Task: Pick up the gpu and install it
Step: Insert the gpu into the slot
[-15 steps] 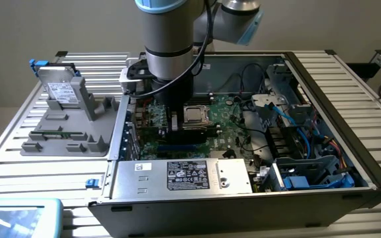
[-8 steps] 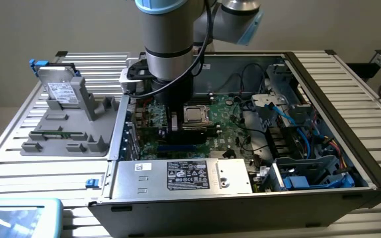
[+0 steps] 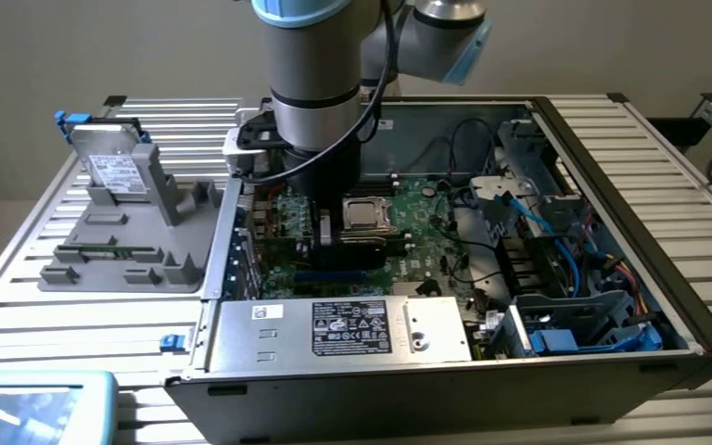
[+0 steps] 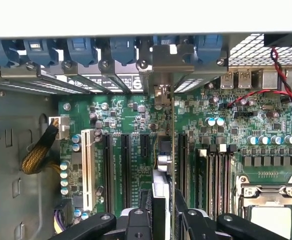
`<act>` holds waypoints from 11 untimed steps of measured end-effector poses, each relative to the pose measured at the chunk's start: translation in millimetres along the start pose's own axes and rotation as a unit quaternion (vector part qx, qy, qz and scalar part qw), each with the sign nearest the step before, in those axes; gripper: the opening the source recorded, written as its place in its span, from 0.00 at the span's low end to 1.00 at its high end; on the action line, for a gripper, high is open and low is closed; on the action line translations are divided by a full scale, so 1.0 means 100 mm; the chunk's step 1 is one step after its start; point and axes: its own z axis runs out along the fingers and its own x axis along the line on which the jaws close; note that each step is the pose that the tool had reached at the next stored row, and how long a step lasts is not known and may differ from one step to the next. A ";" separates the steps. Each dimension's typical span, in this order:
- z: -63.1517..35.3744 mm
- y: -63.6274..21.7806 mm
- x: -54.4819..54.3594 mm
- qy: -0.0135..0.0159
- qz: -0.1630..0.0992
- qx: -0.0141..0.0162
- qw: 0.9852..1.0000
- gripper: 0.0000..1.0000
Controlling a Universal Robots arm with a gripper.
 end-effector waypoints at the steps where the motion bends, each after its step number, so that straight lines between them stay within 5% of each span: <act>1: 0.000 0.000 0.00 0.000 0.000 0.000 1.000 0.28; 11: 0.022 0.002 -0.01 0.000 0.000 0.000 1.000 0.28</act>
